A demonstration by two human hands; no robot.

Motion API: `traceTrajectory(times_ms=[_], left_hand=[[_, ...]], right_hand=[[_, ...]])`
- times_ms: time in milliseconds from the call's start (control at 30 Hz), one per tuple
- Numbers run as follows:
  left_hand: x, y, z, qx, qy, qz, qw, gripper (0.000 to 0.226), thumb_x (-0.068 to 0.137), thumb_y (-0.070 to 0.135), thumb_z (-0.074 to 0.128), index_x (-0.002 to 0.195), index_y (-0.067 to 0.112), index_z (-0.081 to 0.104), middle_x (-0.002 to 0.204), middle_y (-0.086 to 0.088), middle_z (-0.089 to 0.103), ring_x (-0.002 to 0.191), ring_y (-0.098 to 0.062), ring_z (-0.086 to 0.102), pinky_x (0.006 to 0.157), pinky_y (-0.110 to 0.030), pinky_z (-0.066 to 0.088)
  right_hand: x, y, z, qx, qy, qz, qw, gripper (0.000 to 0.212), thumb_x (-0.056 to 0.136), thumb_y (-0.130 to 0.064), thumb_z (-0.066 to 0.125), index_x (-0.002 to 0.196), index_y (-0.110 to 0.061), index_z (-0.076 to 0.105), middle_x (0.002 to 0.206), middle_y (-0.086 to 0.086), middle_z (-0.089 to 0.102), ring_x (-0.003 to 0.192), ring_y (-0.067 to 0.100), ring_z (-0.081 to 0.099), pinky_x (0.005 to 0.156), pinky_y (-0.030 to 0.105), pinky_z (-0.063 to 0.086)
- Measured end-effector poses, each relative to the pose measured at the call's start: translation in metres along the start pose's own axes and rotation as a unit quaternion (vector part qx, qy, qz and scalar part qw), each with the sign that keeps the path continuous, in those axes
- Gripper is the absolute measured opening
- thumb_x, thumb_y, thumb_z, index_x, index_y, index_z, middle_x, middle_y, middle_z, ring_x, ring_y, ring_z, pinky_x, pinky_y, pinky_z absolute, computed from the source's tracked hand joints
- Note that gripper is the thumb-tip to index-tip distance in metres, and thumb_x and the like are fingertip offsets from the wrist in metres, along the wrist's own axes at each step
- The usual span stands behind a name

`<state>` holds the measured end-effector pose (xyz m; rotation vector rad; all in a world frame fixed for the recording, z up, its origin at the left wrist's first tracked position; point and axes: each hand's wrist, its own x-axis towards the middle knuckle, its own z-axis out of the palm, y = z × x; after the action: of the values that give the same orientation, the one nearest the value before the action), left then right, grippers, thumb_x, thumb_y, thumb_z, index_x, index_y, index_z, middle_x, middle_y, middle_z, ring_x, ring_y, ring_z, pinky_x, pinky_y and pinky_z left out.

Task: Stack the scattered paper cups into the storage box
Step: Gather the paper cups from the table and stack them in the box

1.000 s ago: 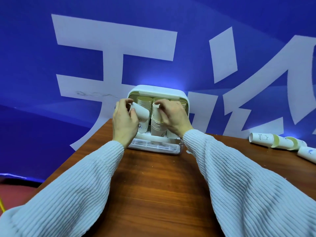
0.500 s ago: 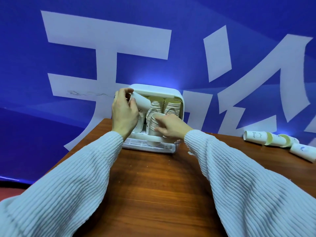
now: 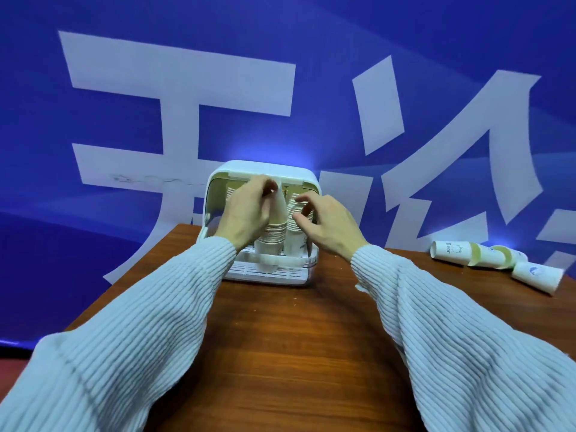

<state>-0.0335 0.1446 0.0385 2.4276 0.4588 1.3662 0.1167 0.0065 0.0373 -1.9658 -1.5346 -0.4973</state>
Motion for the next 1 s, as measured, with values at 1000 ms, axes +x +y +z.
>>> traceTrajectory(times_ms=[1000], left_hand=[[-0.043,0.195,0.269,-0.122,-0.224,0.032,0.967,0.033,0.097,0.04,0.057,0.124,0.021,0.062,0.124,0.003,0.058,0.116,-0.015,0.057,0.102,-0.038,0.048]], right_hand=[[-0.186,0.226,-0.123,-0.033,0.056,0.311,0.948,0.028,0.097,-0.035,0.058,0.124,-0.03,0.064,0.104,-0.014,0.069,0.104,0.013,0.063,0.092,0.037,0.05]])
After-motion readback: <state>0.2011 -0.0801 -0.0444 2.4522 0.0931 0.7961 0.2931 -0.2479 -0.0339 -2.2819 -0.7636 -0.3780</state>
